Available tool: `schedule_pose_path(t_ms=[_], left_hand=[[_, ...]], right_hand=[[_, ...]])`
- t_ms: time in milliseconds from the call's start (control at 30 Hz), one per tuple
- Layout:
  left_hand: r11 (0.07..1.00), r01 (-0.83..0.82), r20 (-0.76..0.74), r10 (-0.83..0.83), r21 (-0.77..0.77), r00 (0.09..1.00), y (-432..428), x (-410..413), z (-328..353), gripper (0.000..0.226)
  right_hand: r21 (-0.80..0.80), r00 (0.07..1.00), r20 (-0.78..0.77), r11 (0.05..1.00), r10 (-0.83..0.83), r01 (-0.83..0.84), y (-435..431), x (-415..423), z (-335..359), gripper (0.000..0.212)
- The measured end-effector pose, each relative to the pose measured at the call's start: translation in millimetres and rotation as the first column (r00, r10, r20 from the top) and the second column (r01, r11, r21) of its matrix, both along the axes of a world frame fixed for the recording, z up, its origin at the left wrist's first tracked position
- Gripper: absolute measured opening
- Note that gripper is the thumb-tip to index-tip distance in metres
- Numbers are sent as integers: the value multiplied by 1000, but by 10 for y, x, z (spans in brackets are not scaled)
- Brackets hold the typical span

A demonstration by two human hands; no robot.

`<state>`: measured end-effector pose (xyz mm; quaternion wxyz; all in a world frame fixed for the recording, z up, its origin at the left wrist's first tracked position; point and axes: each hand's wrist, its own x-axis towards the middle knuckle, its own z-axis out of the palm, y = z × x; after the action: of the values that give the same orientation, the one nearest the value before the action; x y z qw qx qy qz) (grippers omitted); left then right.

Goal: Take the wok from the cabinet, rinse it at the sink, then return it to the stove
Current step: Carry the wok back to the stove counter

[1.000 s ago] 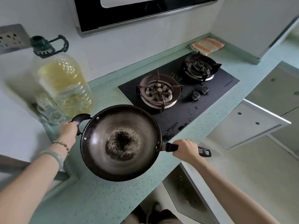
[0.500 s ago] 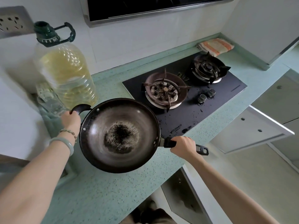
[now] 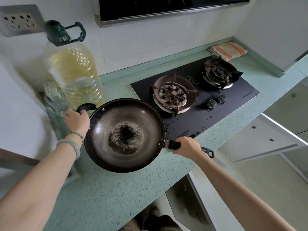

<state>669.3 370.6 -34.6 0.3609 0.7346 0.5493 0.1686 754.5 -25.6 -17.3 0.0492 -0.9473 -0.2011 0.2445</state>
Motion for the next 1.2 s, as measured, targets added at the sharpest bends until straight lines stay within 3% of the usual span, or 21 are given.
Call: schedule_pose_path(t_ms=[133, 300, 367, 433, 533, 633, 700, 767, 833, 1033, 1200], left_hand=[[954, 199, -26, -198, 223, 980, -439, -32, 183, 58], [810, 501, 66, -543, 304, 837, -1446, -180, 353, 43], [779, 580, 204, -624, 238, 754, -1921, -288, 387, 32], [758, 651, 352, -618, 32, 703, -2367, -404, 407, 23], [595, 715, 493, -528, -367, 692, -2950, -490, 315, 25], [404, 555, 533, -178, -727, 827, -3328, -468, 126, 25], [278, 444, 473, 42, -851, 880, -3476, -437, 78, 33], [177, 417, 447, 201, -892, 871, -3569, -405, 118, 50], [136, 414, 436, 321, -900, 841, -3619, -392, 196, 65], [101, 391, 383, 526, -915, 760, -3731, -592, 228, 75], [113, 364, 362, 555, -925, 749, -3735, -853, 206, 72]], right_hand=[[157, 997, -77, 987, 26, -13, -117, 96, 38, 41], [199, 990, -79, 975, 118, -100, -276, 144, 60, 36], [192, 989, -66, 974, 135, -120, -359, 156, 118, 43], [196, 992, -58, 975, 114, -101, -473, 196, 162, 51], [163, 993, -29, 980, 119, -112, -663, 215, 200, 47], [148, 989, -12, 978, 150, -147, -789, 143, 178, 38], [174, 987, -6, 972, 162, -159, -836, 74, 172, 37], [195, 986, -14, 967, 168, -162, -868, 25, 178, 35], [221, 984, -61, 963, 170, -153, -898, -23, 191, 34], [318, 943, -272, 943, 192, -100, -952, -184, 214, 9], [359, 903, -344, 925, 257, -127, -965, -333, 216, 17]])
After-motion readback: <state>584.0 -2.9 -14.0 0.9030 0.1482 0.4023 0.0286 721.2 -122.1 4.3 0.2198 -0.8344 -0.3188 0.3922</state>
